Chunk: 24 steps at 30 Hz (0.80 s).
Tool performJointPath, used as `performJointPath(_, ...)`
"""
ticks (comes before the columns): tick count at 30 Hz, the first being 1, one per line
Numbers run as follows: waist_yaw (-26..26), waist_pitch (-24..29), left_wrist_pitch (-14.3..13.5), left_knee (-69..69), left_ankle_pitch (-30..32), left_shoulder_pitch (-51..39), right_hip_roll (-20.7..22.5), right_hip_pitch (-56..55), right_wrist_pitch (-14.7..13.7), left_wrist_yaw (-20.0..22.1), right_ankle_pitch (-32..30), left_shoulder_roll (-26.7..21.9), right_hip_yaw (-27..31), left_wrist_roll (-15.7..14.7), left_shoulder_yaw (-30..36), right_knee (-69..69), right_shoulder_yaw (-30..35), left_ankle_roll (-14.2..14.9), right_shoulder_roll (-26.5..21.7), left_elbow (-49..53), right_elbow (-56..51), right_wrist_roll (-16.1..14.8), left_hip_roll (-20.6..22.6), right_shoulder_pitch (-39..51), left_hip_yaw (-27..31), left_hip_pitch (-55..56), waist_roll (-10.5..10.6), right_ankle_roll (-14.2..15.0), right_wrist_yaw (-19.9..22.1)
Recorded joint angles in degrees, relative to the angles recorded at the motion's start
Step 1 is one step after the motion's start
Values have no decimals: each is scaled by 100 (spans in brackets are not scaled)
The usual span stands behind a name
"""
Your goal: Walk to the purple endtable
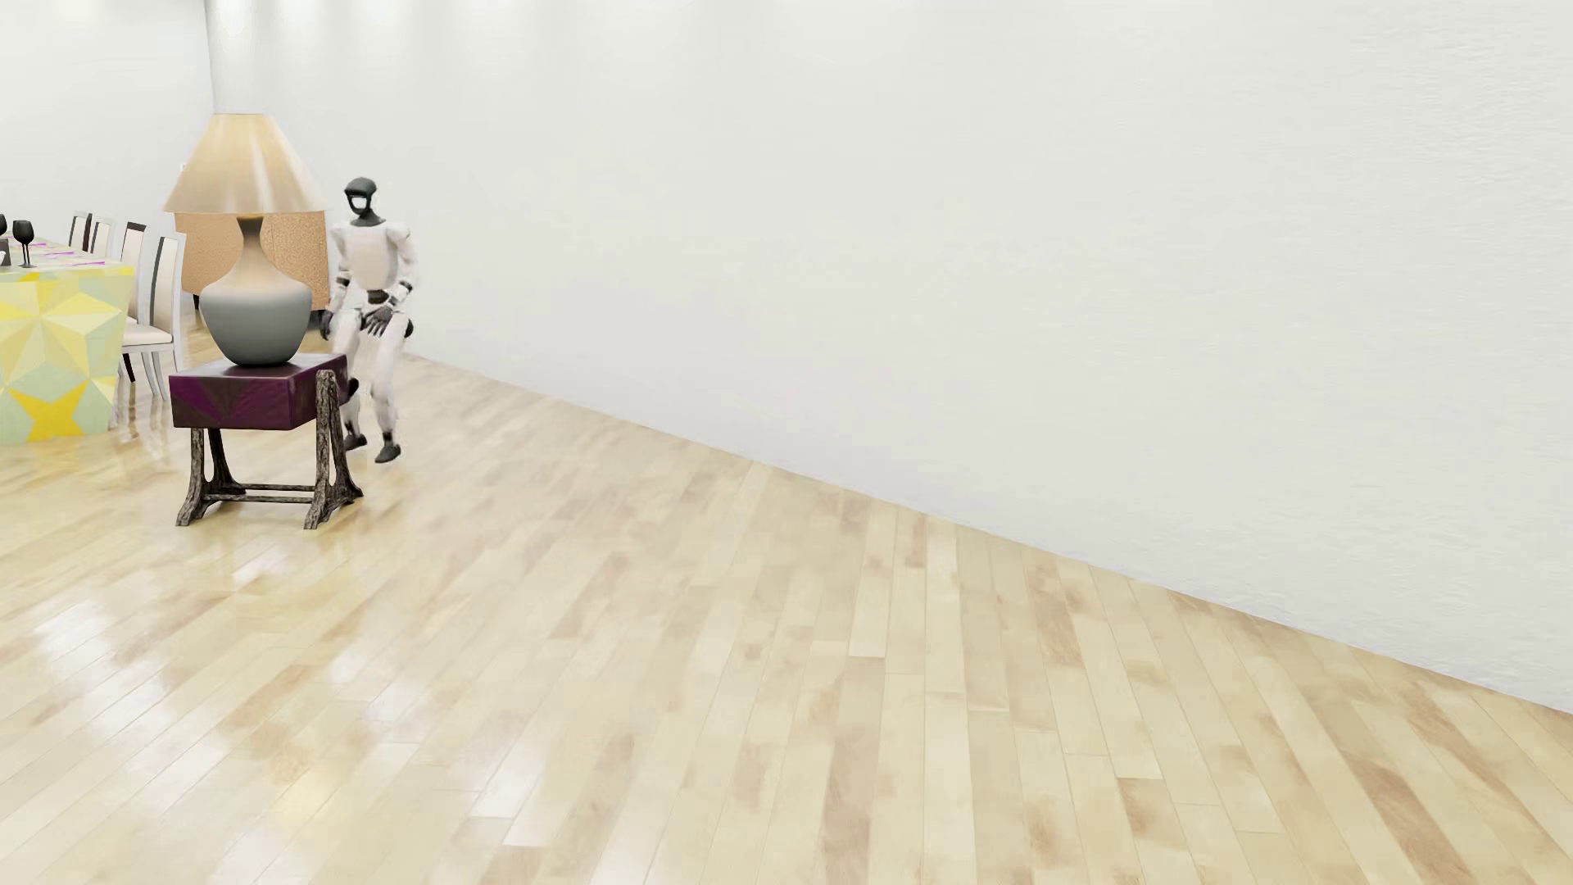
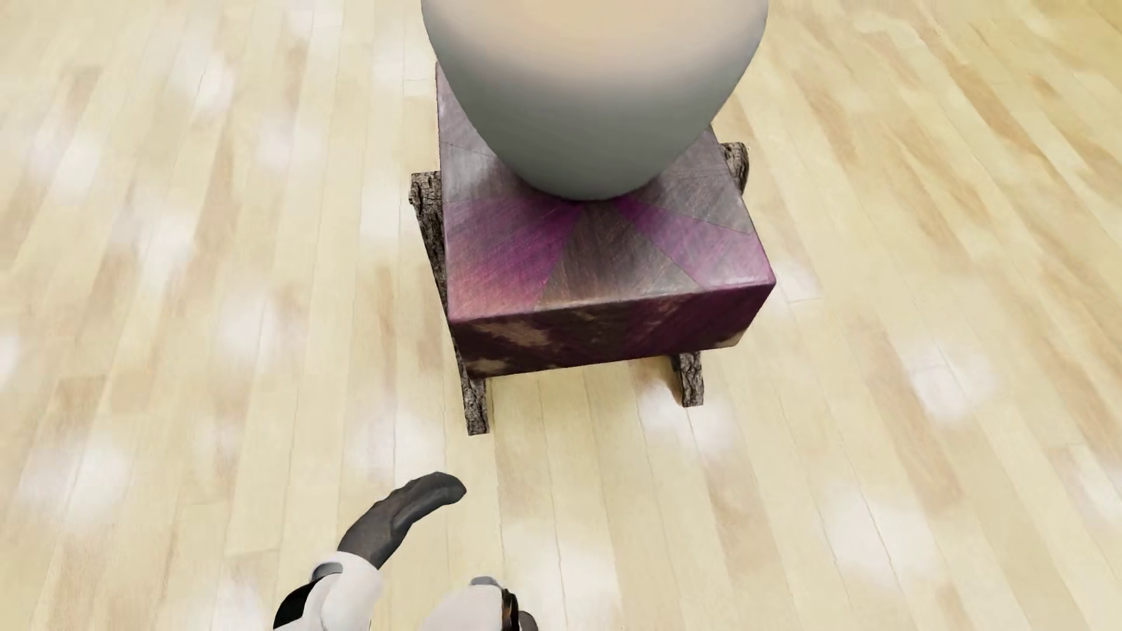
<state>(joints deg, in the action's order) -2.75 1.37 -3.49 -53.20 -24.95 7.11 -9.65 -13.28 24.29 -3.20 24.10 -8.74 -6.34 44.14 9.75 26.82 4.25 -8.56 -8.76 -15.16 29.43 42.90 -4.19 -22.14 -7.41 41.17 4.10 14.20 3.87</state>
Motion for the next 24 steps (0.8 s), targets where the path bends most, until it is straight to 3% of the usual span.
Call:
performJointPath(1, 24, -43, 168, 96, 38, 95, 117, 154, 66, 240, -121, 73, -224, 49, -134, -306, 172, 187, 179, -72, 265, 31, -378, 353, -566, -87, 26, 0, -117)
performJointPath(3, 20, -101, 402, -355, -155, 217, 170, 114, -294, 283, -138, 129, -731, -65, -402, -203, 771, 281, 127, -361, 519, -48, -688, 1005, -793, -197, 28, -28, -605)
performJointPath(5, 22, -161, 629, -609, -203, 298, 238, 24, -732, 279, -191, 97, -1064, -365, -702, -106, 957, -269, -13, -909, 449, -263, -1280, 1455, -1512, -740, 63, -138, -585)
performJointPath(6, 7, -198, 789, -152, -91, 324, 238, 77, -825, 320, -221, 94, -1215, -414, -767, -160, 797, 408, -81, -1253, 369, -425, -1388, 1543, -1844, -1249, 81, -182, -400)
performJointPath(7, -18, -228, 998, 685, -695, 297, 242, 140, -832, 350, -173, 78, -1371, -384, -756, -121, 602, 563, -77, -1608, 304, -531, -1169, 1613, -1821, -1708, 93, -225, -149)
performJointPath(8, -16, -247, 1161, 1329, -859, 242, 136, 195, -803, 392, -158, 120, -1515, -342, -723, -42, 407, 529, -117, -1969, 212, -625, -902, 1650, -1794, -2029, 85, -255, 146)
performJointPath(10, 39, -225, 1413, 1909, -478, 88, -365, 154, -753, 571, -241, 268, -1876, -383, -700, 489, -157, 402, -126, -2750, 113, -964, -340, 1511, -1543, -2223, -30, -339, 791)
performJointPath(12, 98, -172, 1651, 2292, -193, -36, -977, -70, -631, 497, -706, 292, -2101, -297, -577, 1428, -274, 353, -176, -3411, 333, -1315, 133, 1353, -1229, -2411, -180, -492, 963)
performJointPath(14, 133, -133, 1355, 2668, 27, 94, -1538, -405, -571, 753, -1256, 245, -1979, -118, -469, 2363, 482, 319, -598, -3549, 820, -1064, 526, 1450, -1033, -2669, -319, -599, 163)
performJointPath(16, 149, -106, 1073, 2743, 114, 298, -1781, -641, -598, 1235, -1337, 304, -1756, -409, -818, 2924, 1100, 323, -817, -3490, 1223, -720, 728, 1563, -804, -2766, -438, -567, -622)
performJointPath(17, 148, -96, 1040, 2761, 140, 391, -1655, -749, -594, 1319, -1034, 342, -1480, -587, -1008, 2953, 1074, 340, -738, -3435, 1293, -680, 775, 1568, -708, -2796, -478, -632, -581)
performJointPath(18, 131, -98, 1056, 2817, 180, 477, -1513, -783, -603, 1284, -697, 376, -1315, -704, -1162, 2750, 853, 365, -551, -3365, 1267, -786, 797, 1540, -641, -2831, -510, -689, -264)
performJointPath(20, 102, -141, 1199, 3050, 314, 635, -1083, -595, -754, 979, -507, 420, -1065, -816, -1414, 1571, 403, 442, -55, -3230, 1105, -1207, 769, 1492, -531, -2927, -562, -549, 441)
performJointPath(21, 92, -173, 1270, 3154, 371, 702, -912, -381, -833, 796, -567, 417, -1158, -804, -1482, 971, 438, 483, 113, -3169, 1042, -1258, 729, 1527, -488, -2958, -588, -759, 590)
performJointPath(24, 76, -227, 1351, 3103, 421, 842, -508, 242, -886, 629, -580, 406, -1573, -621, -1719, -228, 1221, 596, 302, -3095, 1083, -803, 501, 1939, -419, -2901, -611, -952, 372)
